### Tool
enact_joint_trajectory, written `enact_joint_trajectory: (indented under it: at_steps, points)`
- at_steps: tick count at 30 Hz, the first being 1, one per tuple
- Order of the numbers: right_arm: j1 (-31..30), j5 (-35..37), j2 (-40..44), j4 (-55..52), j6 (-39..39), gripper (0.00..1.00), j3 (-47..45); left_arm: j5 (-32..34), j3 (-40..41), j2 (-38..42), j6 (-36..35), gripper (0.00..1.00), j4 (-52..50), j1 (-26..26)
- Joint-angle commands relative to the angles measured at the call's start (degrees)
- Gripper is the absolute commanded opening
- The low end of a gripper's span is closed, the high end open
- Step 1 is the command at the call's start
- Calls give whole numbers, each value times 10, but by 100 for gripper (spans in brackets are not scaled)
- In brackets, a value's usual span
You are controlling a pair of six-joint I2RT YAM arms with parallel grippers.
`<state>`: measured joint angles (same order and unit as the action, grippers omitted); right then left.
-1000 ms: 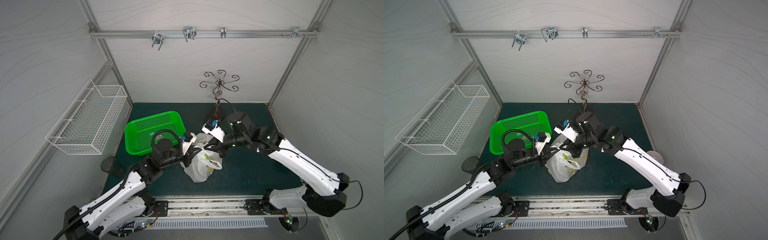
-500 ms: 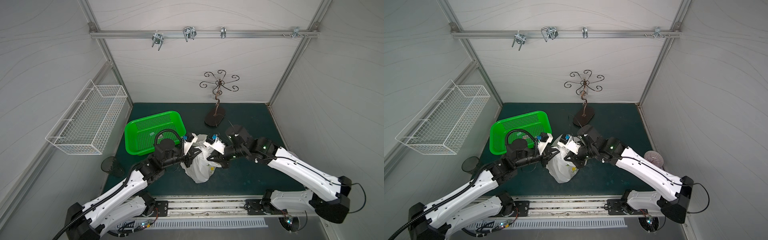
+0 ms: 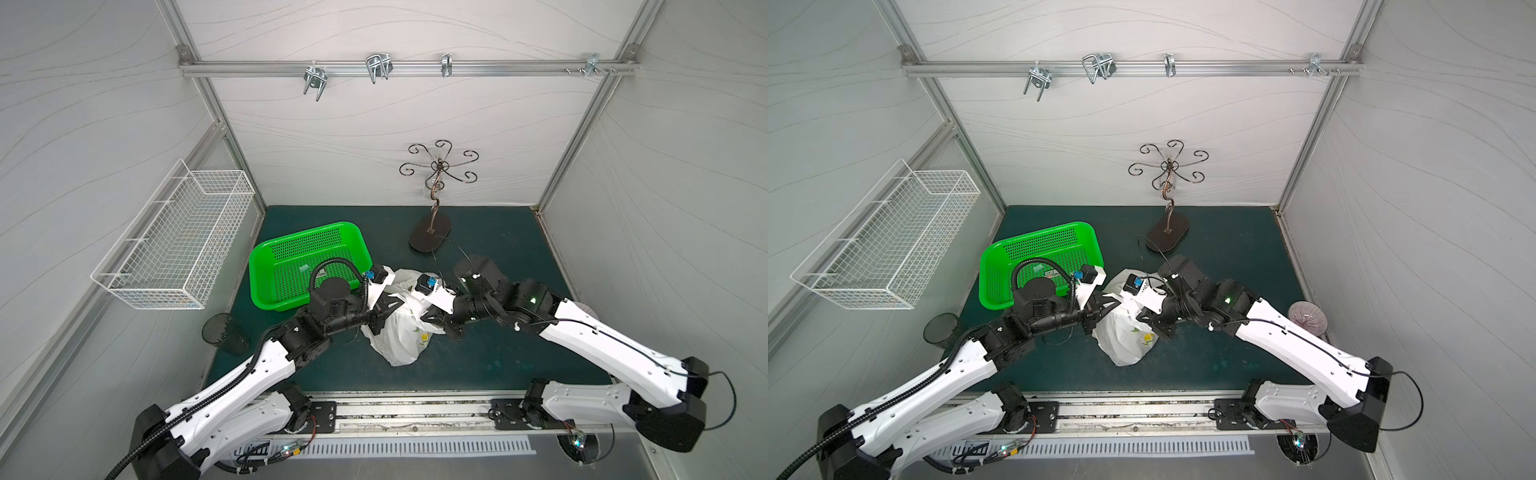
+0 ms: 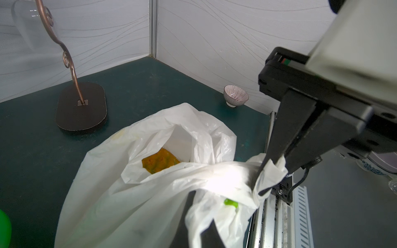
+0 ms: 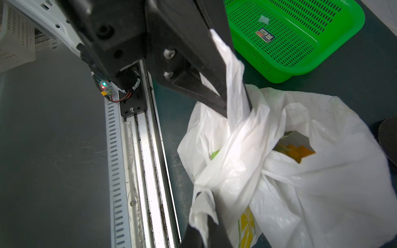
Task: Place the pineapple into a plastic bag & tie a knot
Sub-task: Cross the plastic bag at the center of the board.
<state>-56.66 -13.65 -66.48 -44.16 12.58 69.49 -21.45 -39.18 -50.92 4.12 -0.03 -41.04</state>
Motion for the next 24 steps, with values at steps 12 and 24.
enact_joint_trajectory:
  at_steps: [12,24]
  points:
    - [-6,15,16,-130,79,0,7,33,-12,0,1,0,29,9]
    - [-8,-8,-35,33,17,0,-60,33,-13,9,14,0,22,9]
